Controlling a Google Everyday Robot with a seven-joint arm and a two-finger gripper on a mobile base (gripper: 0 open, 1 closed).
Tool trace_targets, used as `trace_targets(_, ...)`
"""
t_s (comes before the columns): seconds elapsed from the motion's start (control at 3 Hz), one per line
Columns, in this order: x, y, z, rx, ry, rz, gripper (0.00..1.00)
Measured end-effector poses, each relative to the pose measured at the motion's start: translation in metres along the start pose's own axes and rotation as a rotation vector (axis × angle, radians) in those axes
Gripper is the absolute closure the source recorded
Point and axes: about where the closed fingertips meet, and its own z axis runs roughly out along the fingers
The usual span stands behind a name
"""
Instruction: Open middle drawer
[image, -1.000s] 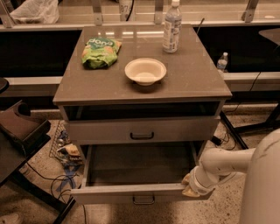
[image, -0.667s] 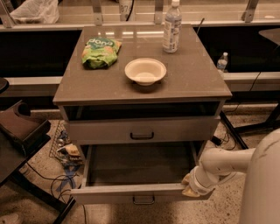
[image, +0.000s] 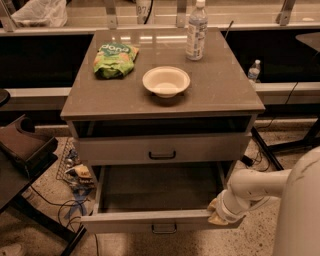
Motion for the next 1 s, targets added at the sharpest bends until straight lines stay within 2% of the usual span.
trace_targets(0.33, 0.0, 0.0, 0.0, 0.0, 0.0, 0.0, 0.36)
trace_targets(0.67, -0.0002, 0.0012, 0.0012, -0.003, 0.0, -0.001, 0.05)
trace_targets(1.0, -0.0002, 0.0017, 0.0017, -0.005, 0.0, -0.001, 0.0)
